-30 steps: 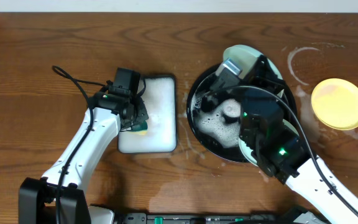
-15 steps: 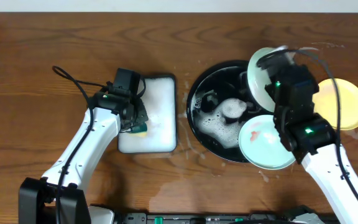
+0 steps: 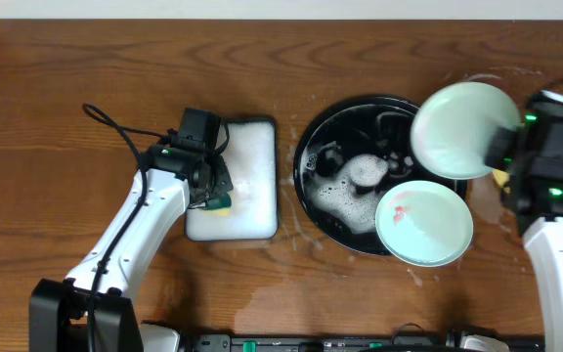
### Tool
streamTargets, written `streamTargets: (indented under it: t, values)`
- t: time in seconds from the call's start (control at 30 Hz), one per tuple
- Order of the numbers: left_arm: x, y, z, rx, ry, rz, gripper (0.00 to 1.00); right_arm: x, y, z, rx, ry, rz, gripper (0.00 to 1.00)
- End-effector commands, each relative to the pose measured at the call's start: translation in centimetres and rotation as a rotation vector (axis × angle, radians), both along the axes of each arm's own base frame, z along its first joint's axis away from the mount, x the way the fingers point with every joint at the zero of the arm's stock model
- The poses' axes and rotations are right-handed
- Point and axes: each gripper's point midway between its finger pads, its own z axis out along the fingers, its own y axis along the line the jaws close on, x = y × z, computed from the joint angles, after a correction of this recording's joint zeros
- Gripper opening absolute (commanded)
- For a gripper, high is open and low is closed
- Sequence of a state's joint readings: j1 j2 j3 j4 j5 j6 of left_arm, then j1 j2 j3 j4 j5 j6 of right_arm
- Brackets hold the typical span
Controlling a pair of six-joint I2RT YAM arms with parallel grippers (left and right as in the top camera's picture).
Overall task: Clean dirty plates on tray and stack at the side
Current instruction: 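Lift the pale green plate with the right gripper and carry it right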
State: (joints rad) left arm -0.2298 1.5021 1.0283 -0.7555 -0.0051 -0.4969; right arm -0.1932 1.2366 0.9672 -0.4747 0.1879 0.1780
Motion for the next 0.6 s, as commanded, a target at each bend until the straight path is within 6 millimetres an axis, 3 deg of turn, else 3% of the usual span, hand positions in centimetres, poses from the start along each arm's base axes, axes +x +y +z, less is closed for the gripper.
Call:
streamTargets:
  t: [0.0, 0.13, 0.23, 0.37, 0.57]
  values:
    - [-0.2, 0.2, -0.3, 0.006, 0.011, -0.002, 0.08, -1.3, -3.0, -1.3, 0.255, -0.047, -0.181, 0.01]
    - [-0.2, 0.2, -0.3, 0.006, 0.010, -0.002, 0.08, -4.7, -8.3, -3.7, 0.341, -0.017, -0.430, 0.01]
    - [-0.2, 0.2, -0.3, 0.006, 0.009, -0.002, 0.08, -7.1, -10.8, -6.5, 0.407, 0.013, -0.589, 0.01]
    - [-0.2, 0.2, -0.3, 0.006, 0.010, -0.002, 0.08, -8.4, -12.7, -9.4, 0.448, 0.030, -0.690, 0.01]
    - [-0.2, 0.2, -0.3, 0.006, 0.010, -0.002, 0.08, -8.1, -13.9, -12.0, 0.452, 0.063, -0.717, 0.01]
